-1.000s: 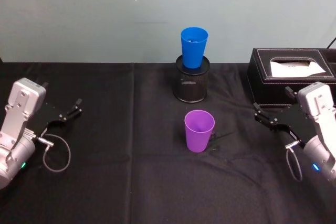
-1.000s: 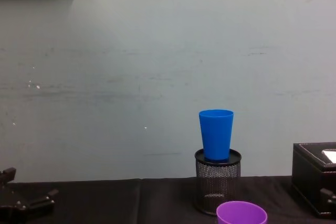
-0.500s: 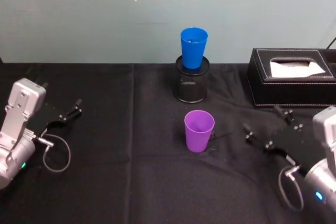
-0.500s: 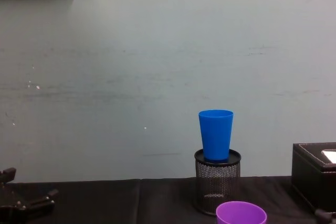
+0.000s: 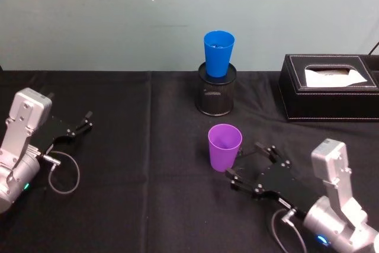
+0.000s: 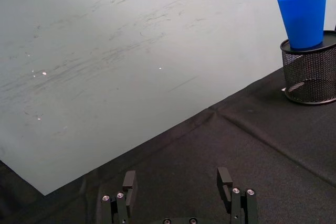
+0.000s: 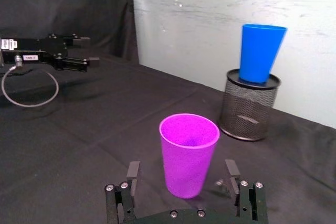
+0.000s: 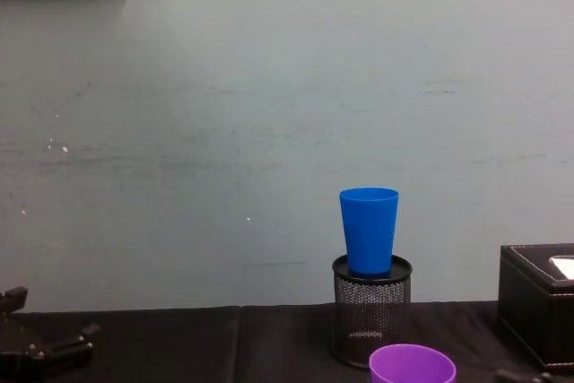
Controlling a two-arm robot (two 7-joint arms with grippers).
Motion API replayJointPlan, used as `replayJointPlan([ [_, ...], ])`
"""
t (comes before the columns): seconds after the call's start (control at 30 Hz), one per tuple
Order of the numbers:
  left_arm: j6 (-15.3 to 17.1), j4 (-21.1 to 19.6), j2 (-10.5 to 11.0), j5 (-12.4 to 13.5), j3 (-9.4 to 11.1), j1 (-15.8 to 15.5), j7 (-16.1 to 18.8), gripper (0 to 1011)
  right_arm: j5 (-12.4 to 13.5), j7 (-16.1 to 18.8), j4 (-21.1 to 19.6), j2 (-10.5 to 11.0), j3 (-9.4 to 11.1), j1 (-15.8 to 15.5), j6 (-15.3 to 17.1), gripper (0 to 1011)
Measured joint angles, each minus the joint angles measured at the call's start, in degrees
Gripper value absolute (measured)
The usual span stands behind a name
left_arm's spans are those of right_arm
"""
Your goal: Pick up one cup with a gripper and tap it against the other cup.
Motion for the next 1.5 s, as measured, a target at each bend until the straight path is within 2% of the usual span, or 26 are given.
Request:
replayJointPlan([
  [0.13, 0.0, 0.0, 0.0, 0.0, 0.0, 0.0, 0.0, 1000, 0.4, 1.8, 2.9, -2.6, -0.5, 2.6, 1.2, 1003],
  [0.3, 0.0, 0.0, 0.0, 0.0, 0.0, 0.0, 0.0, 1000, 0.9, 2.9, 5.9, -4.7, -0.3, 4.9, 1.9, 1003],
  [0.9, 0.0, 0.0, 0.0, 0.0, 0.0, 0.0, 0.0, 1000, -0.6, 5.6, 12.7, -10.3, 0.3, 10.3, 3.5, 1003],
  [1.1, 0.0, 0.0, 0.0, 0.0, 0.0, 0.0, 0.0, 1000, -1.2, 6.3, 13.8, -11.7, 0.6, 10.9, 3.4, 1003],
  [1.37, 0.0, 0.0, 0.0, 0.0, 0.0, 0.0, 0.0, 1000, -1.2, 6.3, 13.8, -11.6, 0.7, 10.9, 3.3, 1003],
  [1.5, 0.0, 0.0, 0.0, 0.0, 0.0, 0.0, 0.0, 1000, -1.1, 6.3, 13.7, -11.5, 0.6, 10.8, 3.3, 937],
])
